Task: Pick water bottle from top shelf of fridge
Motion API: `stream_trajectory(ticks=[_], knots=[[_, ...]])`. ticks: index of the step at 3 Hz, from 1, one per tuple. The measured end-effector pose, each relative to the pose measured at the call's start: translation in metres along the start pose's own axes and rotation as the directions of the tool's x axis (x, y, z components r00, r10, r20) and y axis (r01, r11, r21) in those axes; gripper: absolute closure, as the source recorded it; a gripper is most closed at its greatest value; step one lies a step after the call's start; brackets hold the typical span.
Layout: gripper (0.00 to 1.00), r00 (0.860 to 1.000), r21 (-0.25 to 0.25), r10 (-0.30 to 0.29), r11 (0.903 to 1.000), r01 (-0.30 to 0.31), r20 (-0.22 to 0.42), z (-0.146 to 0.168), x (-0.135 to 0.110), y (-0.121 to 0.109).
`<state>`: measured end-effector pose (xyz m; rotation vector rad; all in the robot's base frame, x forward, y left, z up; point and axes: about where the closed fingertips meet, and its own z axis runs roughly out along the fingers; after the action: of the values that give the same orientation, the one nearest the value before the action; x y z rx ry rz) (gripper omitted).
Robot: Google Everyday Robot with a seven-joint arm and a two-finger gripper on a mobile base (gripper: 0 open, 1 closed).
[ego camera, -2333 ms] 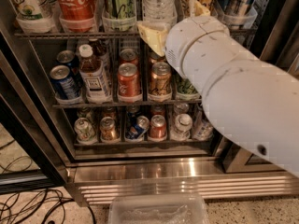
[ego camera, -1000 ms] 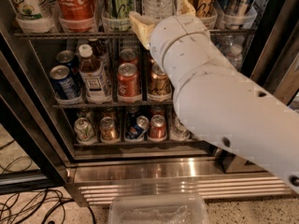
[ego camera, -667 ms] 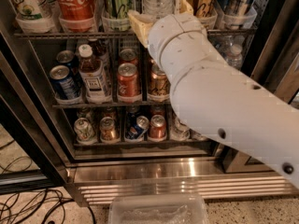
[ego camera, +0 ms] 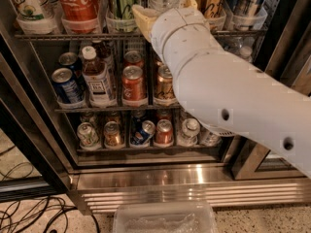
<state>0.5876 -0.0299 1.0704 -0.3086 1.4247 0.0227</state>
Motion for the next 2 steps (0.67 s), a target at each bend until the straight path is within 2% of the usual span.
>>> stream_trajectory(ticks=[2], knots=[[0.33,1.000,0.051,0.006,0.9987,-0.006,0.000,0.0157,0.0005,-0.0165]])
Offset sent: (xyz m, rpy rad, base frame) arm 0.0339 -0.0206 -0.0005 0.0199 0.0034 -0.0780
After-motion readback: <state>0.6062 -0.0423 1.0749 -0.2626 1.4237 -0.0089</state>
